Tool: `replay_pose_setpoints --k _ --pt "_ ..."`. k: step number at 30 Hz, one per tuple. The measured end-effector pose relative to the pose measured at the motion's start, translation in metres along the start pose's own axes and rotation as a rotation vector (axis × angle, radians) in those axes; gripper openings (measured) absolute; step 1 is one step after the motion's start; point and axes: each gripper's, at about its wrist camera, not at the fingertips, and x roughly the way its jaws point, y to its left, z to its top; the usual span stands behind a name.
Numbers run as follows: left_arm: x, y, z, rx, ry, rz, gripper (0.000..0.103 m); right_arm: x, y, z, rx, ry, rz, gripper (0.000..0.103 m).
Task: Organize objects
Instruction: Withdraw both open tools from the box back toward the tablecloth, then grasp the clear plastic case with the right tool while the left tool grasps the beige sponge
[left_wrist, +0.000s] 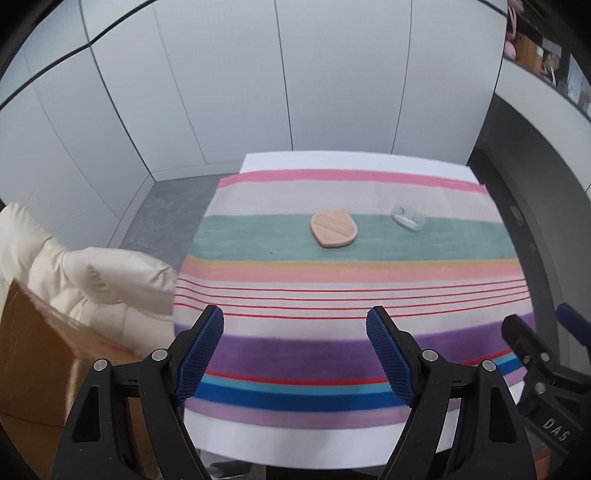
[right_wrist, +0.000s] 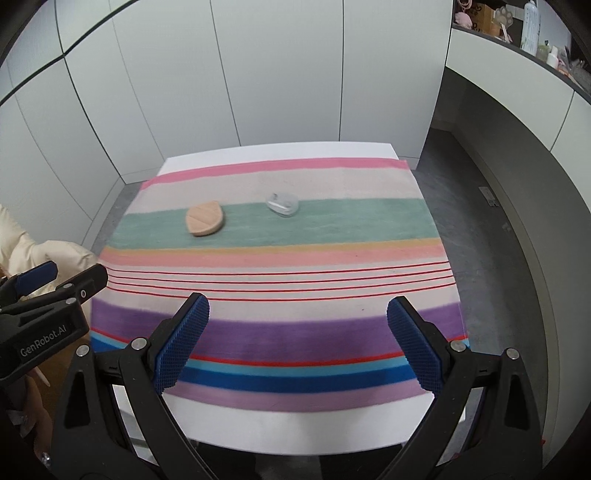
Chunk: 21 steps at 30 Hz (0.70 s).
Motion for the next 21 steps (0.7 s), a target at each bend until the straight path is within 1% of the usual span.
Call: replay_pose_setpoints --k 4,7,9,11,14,17,21 --pt "0.029 -0.01 0.003 0.019 0.023 -0.006 0.081 0.03 -0.011 0.005 -0.008 0.009 -0.006 0.099" --pt "0.056 -0.017 0.011 0.031 0.041 -0.012 0.081 0.06 -0.023 0.013 0.016 0.03 0.006 0.099" --pt "0.077 -0.018 0.019 0.014 0.046 -0.017 0.081 0.084 -0.029 0.02 0.024 0.047 0.0 0.099" --pt "0.099 -0.016 0.026 -0.028 0.047 -0.032 0.081 0.107 -0.032 0.027 0.023 0.063 0.005 0.099" --pt "0.135 -0.017 0.036 -0.068 0.09 -0.056 0.081 0.139 -0.028 0.039 -0.013 0.06 0.002 0.099" --pt "0.163 -0.017 0.049 -0.098 0.094 -0.052 0.081 0.168 -0.021 0.051 -0.039 0.05 0.005 0.099" --pt "0.193 -0.02 0.069 -0.124 0.11 -0.074 0.081 0.197 -0.005 0.068 -0.053 0.025 0.034 0.099"
